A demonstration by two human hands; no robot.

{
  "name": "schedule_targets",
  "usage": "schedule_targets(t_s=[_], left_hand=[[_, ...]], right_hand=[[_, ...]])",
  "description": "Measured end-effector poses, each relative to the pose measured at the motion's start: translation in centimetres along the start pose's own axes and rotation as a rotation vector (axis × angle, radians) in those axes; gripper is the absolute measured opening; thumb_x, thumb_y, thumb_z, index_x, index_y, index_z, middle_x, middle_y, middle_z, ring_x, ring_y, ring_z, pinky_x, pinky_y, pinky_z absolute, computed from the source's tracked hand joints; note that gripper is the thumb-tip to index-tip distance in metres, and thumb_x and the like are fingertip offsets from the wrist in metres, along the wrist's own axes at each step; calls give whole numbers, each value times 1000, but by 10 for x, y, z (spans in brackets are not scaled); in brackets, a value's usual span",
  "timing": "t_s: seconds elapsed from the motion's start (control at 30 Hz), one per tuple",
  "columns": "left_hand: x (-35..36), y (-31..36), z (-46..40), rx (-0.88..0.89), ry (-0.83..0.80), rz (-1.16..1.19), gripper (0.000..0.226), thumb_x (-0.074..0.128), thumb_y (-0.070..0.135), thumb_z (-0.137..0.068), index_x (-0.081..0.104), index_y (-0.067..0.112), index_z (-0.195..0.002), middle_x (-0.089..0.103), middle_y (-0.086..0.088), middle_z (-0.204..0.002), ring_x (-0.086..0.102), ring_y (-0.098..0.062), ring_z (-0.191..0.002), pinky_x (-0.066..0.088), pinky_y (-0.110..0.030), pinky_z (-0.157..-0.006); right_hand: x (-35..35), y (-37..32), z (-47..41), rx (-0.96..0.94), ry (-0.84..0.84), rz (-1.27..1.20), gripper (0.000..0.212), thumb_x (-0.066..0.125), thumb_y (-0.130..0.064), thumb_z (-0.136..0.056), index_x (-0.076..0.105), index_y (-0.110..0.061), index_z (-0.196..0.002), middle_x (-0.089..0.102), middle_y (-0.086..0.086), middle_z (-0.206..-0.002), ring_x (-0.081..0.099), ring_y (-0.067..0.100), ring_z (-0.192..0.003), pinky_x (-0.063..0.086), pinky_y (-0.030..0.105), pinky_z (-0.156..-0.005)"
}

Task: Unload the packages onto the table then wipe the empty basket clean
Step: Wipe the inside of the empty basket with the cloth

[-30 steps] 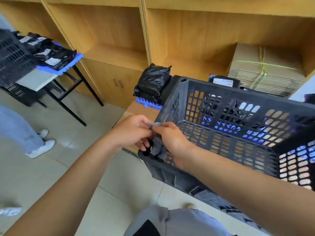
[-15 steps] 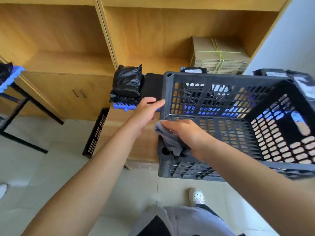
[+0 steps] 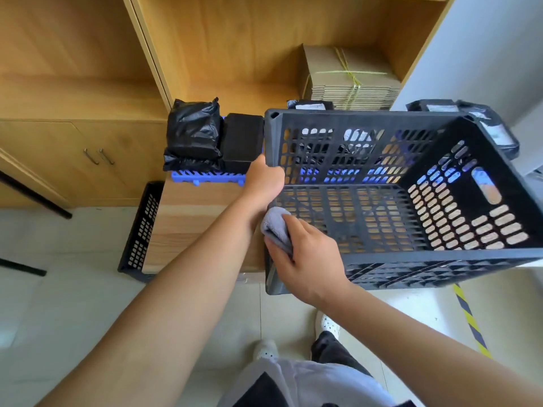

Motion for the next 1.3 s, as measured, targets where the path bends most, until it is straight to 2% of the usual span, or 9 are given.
schedule_targets(t_s=[0.2,0.37,0.53,0.63,0.8,0.93,1.03,1.13,1.3], left_hand=[[1,-2,-1,-17,7,37,59,43,5,-90,42,16,-147,52,-10,-142,55,-8,-80,37,-20,-51],[0,0,4,-16,18,62,60,42,5,-92,38,19,-151,48,-8,-146,56,-20,-107,37,-21,-57],[0,0,6,-33,6,57,59,40,5,-95,36,20,-152,45,-8,-150,53,-4,-77,35,-20,-50],[1,-2,4,-28,0,86,60,41,4,-95,35,20,-152,47,-6,-147,57,-14,-95,39,-21,-60],[1,0,5,-14,16,96,58,44,1,-95,40,18,-150,54,-4,-136,51,-19,-103,41,-29,-77],[0,2,8,1,23,82,57,44,1,-95,41,18,-149,56,-3,-130,52,-16,-96,41,-25,-73],[-1,5,12,4,31,70,58,43,1,-95,40,20,-150,55,3,-115,50,-4,-73,39,-15,-49],[-1,5,13,9,29,78,58,45,0,-94,43,20,-148,58,3,-113,50,-3,-74,37,-18,-52],[-5,7,14,47,66,66,51,47,-3,-90,56,20,-135,57,9,-89,50,-5,-73,41,-20,-57]], right_hand=[[-7,5,2,-159,-48,-24,27,54,-36,-90,43,-19,-72,40,-9,-63,36,15,-56,30,27,-52],[-16,19,16,-313,-331,-55,19,53,-28,-94,46,-25,-76,38,-17,-68,37,11,-66,30,23,-59],[-45,53,5,-258,-554,211,30,36,-55,-87,50,-30,-78,52,-10,-73,53,14,-66,47,34,-62],[-77,66,-10,-154,-477,370,24,37,-48,-87,49,-29,-78,52,-11,-75,54,19,-71,46,37,-65],[-49,14,4,-116,-375,210,14,55,-27,-92,62,-26,-104,66,-7,-98,61,19,-89,48,33,-79],[-21,-5,17,68,-409,-38,40,54,-63,-89,54,-28,-69,57,-10,-64,51,6,-63,35,26,-61],[-21,20,4,303,-307,-115,54,41,-54,-98,53,-26,-54,52,-5,-55,51,15,-58,39,31,-59],[-4,13,4,124,-223,265,48,26,-45,-94,58,-22,-66,60,-5,-63,57,18,-63,47,34,-71],[-23,11,26,-159,80,307,42,37,-41,-102,45,-23,-64,55,-7,-59,47,20,-58,30,33,-60]])
Point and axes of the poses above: each hand's wrist, its own z-axis away from the middle knuckle, its own x-axis out of the palm, y = z × x, the point moved 10 cm from there along -z, towards the middle knuckle
